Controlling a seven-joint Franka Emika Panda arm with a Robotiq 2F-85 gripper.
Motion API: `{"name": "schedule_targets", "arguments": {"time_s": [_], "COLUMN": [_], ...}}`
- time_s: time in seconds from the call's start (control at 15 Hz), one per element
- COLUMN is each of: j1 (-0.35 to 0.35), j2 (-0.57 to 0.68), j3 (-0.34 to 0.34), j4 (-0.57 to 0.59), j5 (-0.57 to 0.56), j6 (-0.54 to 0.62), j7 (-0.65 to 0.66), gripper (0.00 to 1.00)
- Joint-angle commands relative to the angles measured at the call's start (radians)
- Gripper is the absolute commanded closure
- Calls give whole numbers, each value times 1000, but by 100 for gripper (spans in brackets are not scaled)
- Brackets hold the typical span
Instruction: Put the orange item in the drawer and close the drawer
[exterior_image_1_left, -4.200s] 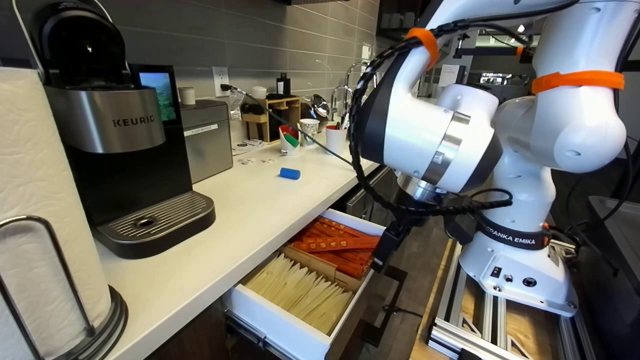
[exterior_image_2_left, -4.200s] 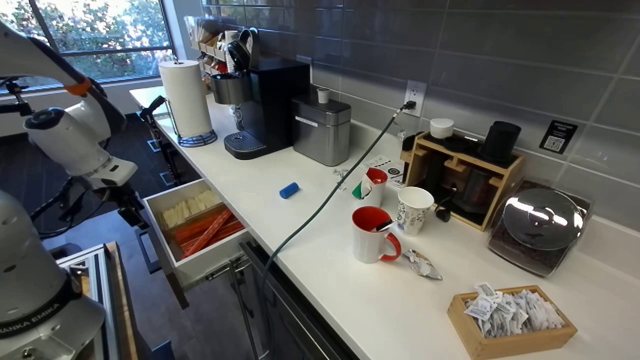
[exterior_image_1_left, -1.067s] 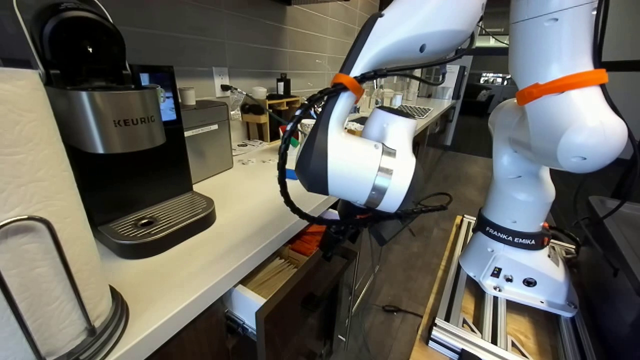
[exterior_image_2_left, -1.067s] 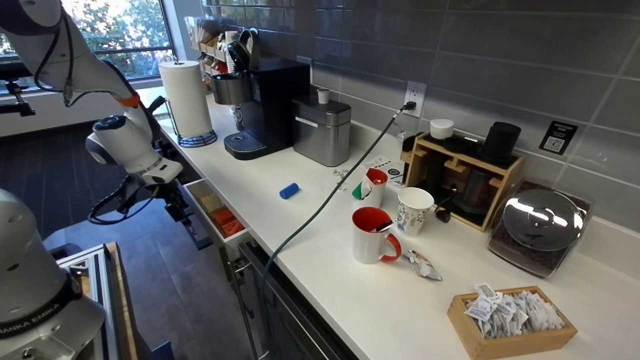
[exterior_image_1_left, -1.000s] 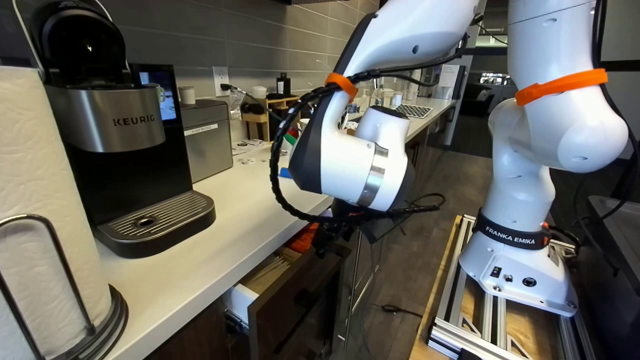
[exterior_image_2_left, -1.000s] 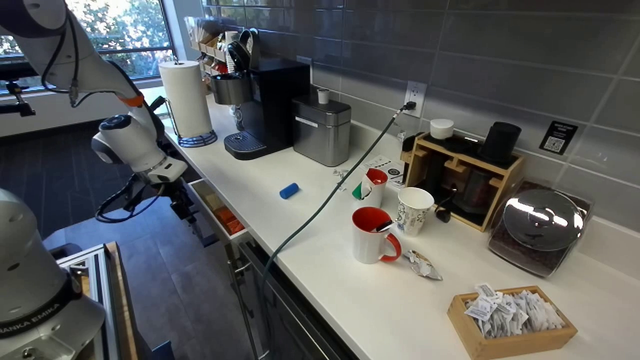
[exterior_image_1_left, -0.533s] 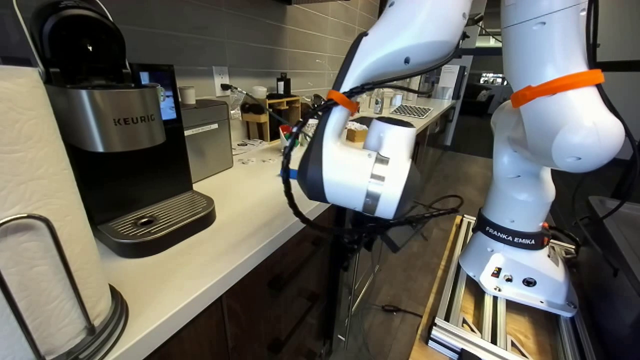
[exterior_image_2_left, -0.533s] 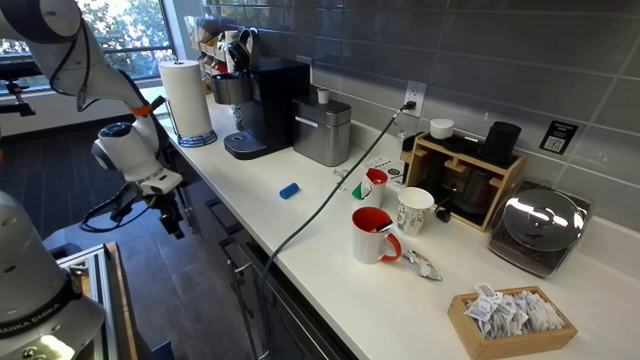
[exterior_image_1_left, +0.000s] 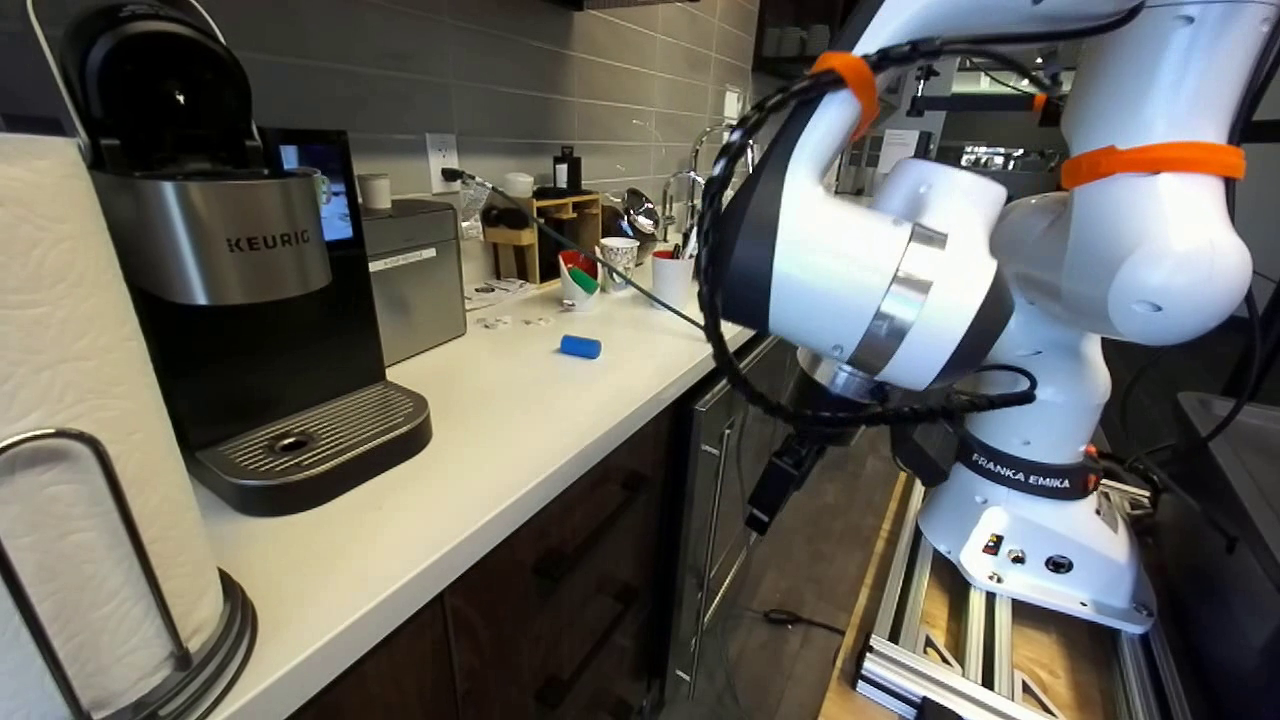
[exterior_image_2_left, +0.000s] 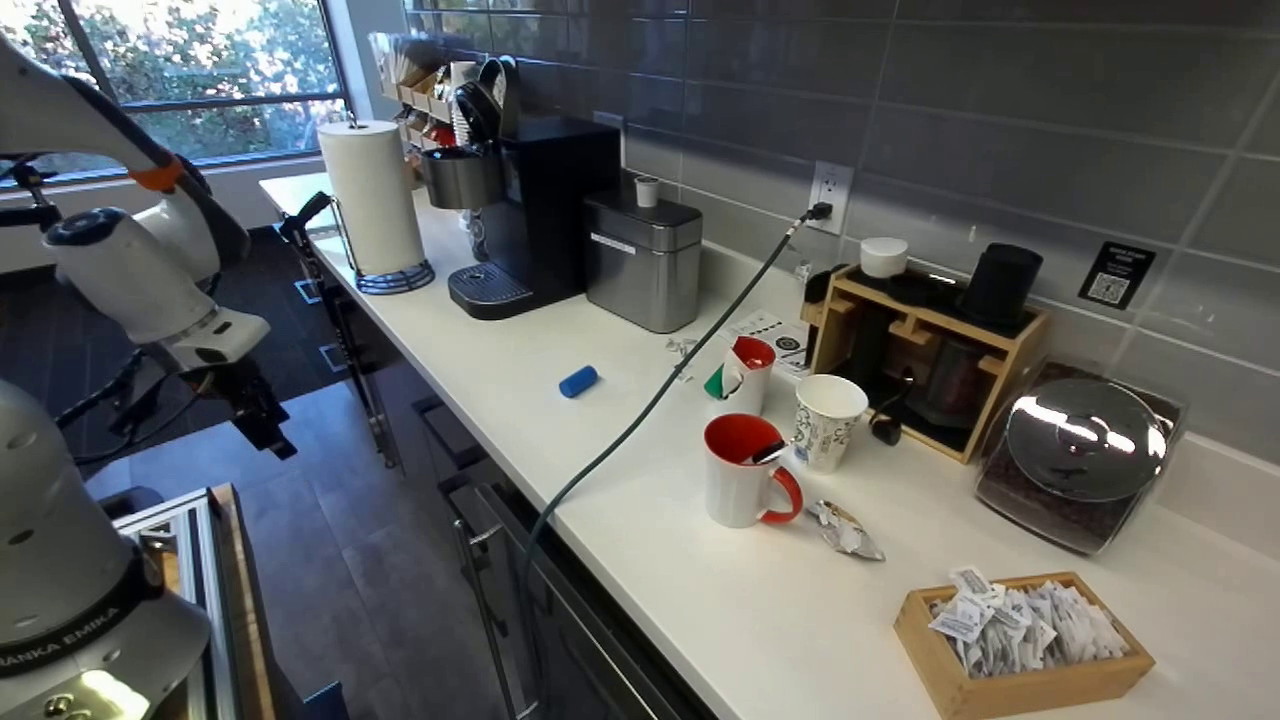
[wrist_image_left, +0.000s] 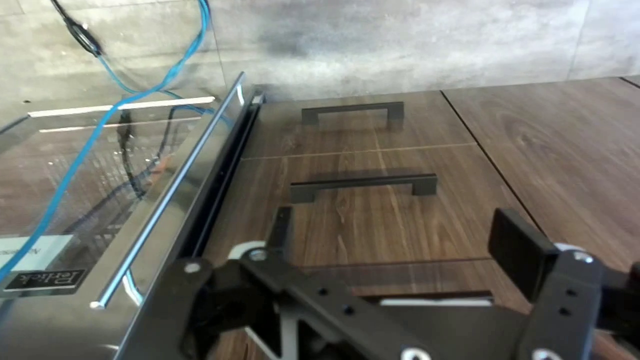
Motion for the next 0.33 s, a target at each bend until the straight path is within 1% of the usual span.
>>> {"name": "schedule_targets", "arguments": {"time_s": [0.0, 0.07, 0.13, 0.2, 0.27], "j1": [35, 47, 55, 34, 39], "j2": [-167, -206, -240, -160, -189], "j3": [-36, -70, -122, -51, -83], "j4": [-9, -16, -13, -8, -4], "j5": [3, -6, -11, -17, -18], "j6": [-9, 4, -2, -1, -1], "j7": [-24, -23, -40, -3, -15], "gripper": [0, 0, 0, 0, 0]}}
